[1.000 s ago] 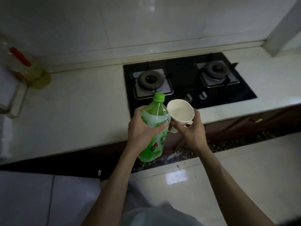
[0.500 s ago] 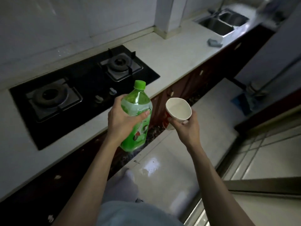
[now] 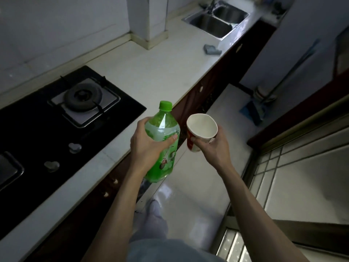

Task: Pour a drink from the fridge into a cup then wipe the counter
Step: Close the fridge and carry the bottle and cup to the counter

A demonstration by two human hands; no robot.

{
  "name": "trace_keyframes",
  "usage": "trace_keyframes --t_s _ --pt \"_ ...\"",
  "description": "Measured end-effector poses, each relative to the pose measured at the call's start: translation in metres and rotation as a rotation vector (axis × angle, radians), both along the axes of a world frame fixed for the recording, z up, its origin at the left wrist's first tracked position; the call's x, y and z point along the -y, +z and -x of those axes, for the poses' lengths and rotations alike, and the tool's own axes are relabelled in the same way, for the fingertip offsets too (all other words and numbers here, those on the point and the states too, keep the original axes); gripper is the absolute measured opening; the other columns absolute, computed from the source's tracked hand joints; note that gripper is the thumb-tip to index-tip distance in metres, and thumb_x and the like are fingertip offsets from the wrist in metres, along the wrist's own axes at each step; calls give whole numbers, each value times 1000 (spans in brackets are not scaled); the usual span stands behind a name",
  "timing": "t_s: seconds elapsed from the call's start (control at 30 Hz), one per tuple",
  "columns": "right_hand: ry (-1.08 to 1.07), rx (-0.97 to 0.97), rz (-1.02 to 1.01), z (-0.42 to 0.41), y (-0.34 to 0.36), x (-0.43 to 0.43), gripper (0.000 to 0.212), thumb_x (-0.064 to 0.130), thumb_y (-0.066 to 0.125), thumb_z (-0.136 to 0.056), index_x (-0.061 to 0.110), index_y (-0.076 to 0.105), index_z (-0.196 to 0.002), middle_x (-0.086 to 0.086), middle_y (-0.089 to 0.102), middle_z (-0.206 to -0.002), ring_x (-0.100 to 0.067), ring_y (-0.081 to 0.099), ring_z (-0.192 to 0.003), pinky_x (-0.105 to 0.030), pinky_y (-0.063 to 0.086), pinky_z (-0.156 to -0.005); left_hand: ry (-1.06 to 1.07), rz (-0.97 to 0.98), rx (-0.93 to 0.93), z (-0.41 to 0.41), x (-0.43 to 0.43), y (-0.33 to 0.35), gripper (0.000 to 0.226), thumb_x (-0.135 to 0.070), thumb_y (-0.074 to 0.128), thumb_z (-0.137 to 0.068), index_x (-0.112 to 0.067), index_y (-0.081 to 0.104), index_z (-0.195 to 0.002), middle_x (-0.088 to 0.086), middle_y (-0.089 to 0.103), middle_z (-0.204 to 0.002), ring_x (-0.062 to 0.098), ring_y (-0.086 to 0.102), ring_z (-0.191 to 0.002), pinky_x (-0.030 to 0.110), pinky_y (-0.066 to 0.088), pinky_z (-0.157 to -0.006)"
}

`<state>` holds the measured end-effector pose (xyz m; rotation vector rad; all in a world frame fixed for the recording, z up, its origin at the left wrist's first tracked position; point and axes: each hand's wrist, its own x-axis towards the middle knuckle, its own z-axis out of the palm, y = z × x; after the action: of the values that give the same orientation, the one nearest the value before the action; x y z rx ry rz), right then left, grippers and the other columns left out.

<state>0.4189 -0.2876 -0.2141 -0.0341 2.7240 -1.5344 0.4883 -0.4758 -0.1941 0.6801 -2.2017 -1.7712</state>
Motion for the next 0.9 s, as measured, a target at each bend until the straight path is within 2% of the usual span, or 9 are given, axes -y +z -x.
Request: trace_keyframes --t_s 0.2,0.33,0.53,0.67,0.73,0.8,0.9 --pt "2 8 -14 74 8 8 73 31 82 -73 19 42 -132 7 50 -120 -10 47 -107 -26 41 -84 -18 4 0 80 3 2 73 -41 91 -56 -38 47 -114 -15 61 -108 11 62 -102 40 55 -90" --pt "17 10 10 120 7 11 74 30 83 -73 18 42 -134 10 49 -118 -9 48 -108 -26 41 -85 -21 6 21 122 1 3 76 -40 91 -57 -35 48 -119 -15 61 -109 8 61 -102 36 56 -89" --pt "92 53 35 203 -6 11 77 33 82 -74 18 39 -137 11 48 -118 -7 47 -107 -13 37 -71 64 51 61 187 -7 -6 79 -39 91 -58 -31 48 -123 -15 60 -109 6 60 -100 27 53 -84" --pt "192 50 60 269 -9 4 80 35 81 -74 17 37 -138 12 48 -122 -10 48 -112 -24 42 -82 233 45 69 241 -22 -9 77 -39 91 -58 -30 48 -122 -10 62 -111 9 62 -99 22 50 -80" --pt "227 50 73 304 -6 -2 80 36 81 -73 18 37 -137 12 47 -121 -12 49 -114 -28 45 -86 310 25 60 271 -31 -6 80 -40 91 -58 -29 48 -124 -9 63 -113 10 63 -100 25 52 -82" --pt "257 58 63 337 -1 -10 79 35 82 -73 17 38 -136 9 51 -121 -12 50 -112 -28 44 -85 364 27 48 299 -42 -1 80 -40 91 -58 -30 48 -124 -9 63 -114 10 63 -101 29 54 -85" --pt "314 65 35 380 2 -20 80 35 81 -73 16 38 -137 2 54 -128 -9 47 -107 -20 40 -79 407 48 21 335 -57 7 76 -36 91 -59 -34 48 -121 -11 62 -113 10 62 -100 28 53 -84"
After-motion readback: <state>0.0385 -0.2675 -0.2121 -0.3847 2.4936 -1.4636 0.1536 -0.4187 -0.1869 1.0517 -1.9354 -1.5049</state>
